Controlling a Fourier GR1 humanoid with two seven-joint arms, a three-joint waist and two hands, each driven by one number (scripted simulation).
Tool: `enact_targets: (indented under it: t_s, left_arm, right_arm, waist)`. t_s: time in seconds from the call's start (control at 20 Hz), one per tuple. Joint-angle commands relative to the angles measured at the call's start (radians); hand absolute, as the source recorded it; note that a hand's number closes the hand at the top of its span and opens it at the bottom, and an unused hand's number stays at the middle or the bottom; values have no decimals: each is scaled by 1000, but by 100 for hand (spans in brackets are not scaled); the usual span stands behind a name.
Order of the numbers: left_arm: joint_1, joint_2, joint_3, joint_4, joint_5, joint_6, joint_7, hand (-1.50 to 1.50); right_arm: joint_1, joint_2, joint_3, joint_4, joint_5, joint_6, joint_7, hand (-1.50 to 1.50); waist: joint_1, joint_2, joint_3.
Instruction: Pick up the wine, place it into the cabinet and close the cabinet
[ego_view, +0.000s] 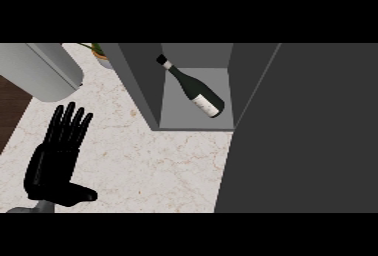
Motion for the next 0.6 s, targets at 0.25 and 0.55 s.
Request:
enact_targets:
  t_s: [0.25, 0.55]
  left_arm:
    - [10, 94, 103, 46, 67, -118, 12, -150]
    - [34, 146, 136, 9, 116, -152, 68, -150]
  right_arm:
    - [-100, 94, 82, -206, -17, 17, 172, 150]
    - [-150, 170, 103, -129, -34, 24, 169, 150]
  waist:
    - [3, 7, -2]
    - [19, 7, -1]
